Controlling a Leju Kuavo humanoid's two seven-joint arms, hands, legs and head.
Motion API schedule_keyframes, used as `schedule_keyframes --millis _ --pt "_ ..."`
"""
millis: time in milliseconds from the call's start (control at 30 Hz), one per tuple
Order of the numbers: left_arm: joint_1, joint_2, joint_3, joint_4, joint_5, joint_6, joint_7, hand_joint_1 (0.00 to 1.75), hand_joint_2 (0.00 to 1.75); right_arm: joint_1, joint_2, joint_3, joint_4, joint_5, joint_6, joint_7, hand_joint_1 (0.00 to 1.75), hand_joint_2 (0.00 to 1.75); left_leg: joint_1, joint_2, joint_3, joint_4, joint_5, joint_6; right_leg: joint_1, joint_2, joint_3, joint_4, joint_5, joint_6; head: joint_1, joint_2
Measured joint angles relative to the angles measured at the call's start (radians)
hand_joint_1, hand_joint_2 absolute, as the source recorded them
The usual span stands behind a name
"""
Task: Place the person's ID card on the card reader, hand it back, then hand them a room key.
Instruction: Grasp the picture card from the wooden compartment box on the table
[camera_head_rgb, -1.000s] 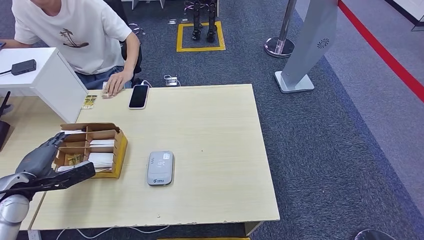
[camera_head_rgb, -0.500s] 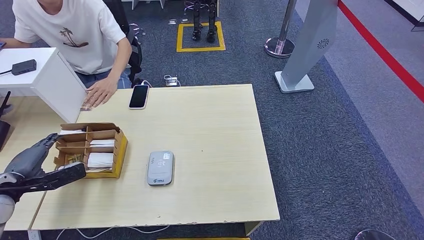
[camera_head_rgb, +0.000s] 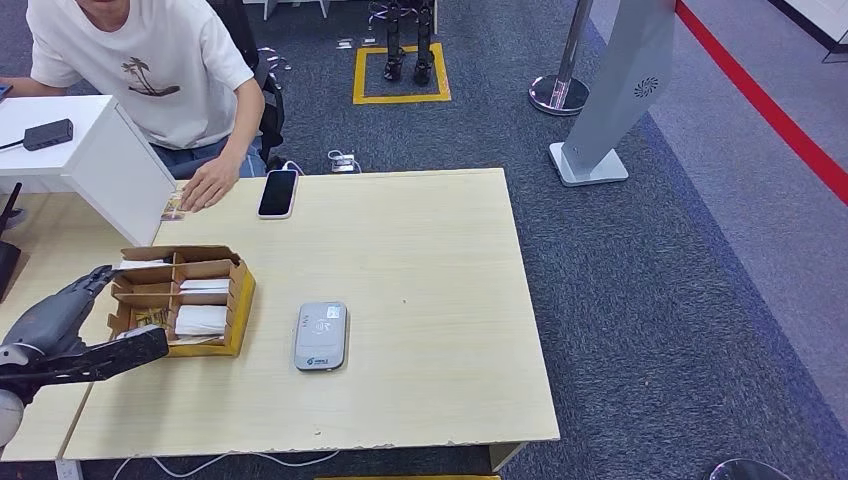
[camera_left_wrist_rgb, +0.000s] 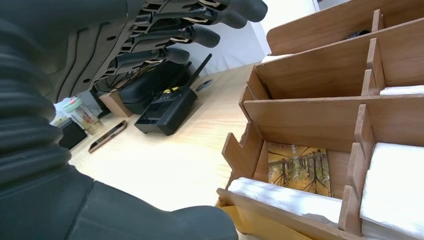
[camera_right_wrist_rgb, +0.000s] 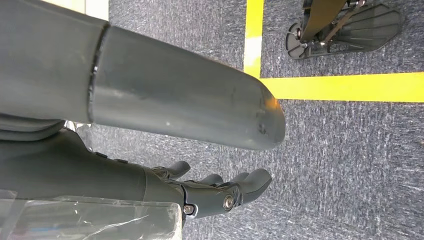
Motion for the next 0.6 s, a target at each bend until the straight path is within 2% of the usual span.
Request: schedule_keyframes --millis 433,600 --pt "0.000 0.000 -0.002 -0.001 0.003 0.003 -0.001 0.00 1.75 0.000 0.000 0.000 0.000 -0.002 0.000 -0.001 0.00 0.00 0.000 0.000 0.000 0.000 0.000 0.000 0.000 0.000 0.000 0.000 0.000 0.000 0.000 0.000" --pt "-0.001 -0.026 -0.086 -0.023 0.059 0.066 -0.012 0.00 1.75 -0.001 0.000 0.000 0.000 -0.013 0.000 -0.003 0.00 0.00 0.000 0.000 0.000 0.000 0.000 0.000 0.000 0.000 0.000 0.000 0.000 0.000 0.000 0.000"
